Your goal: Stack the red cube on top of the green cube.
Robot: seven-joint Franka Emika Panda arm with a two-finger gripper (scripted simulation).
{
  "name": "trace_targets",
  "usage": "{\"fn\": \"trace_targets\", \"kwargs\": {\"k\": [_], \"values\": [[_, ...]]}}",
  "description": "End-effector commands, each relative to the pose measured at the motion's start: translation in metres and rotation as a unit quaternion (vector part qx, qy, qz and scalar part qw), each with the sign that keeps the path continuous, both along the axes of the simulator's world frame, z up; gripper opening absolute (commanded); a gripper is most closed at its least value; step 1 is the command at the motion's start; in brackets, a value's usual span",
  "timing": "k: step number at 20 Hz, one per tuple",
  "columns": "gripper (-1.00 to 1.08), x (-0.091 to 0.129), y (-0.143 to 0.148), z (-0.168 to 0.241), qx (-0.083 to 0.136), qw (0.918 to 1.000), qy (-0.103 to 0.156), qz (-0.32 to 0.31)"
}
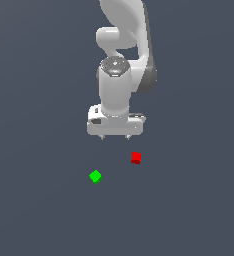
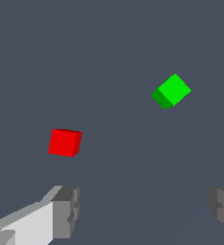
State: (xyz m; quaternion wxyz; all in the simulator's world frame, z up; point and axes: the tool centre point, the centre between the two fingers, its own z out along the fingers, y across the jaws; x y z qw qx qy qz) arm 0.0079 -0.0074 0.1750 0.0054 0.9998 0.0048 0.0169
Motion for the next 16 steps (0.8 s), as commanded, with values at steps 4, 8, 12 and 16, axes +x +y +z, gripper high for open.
{"fn": "trace_targets", "kwargs": {"k": [4, 8, 12, 16], "values": [[1.0, 0.0, 0.002, -0.002, 0.0, 1.0, 0.0, -0.002], [1.0, 0.0, 0.01, -0.011, 0.001, 1.0, 0.002, -0.008], [1.0, 0.001, 0.026, -0.027, 0.002, 0.9998, 0.004, -0.021], [1.0, 0.004, 0.048, -0.05, 0.003, 0.9992, 0.008, -0.039]]}}
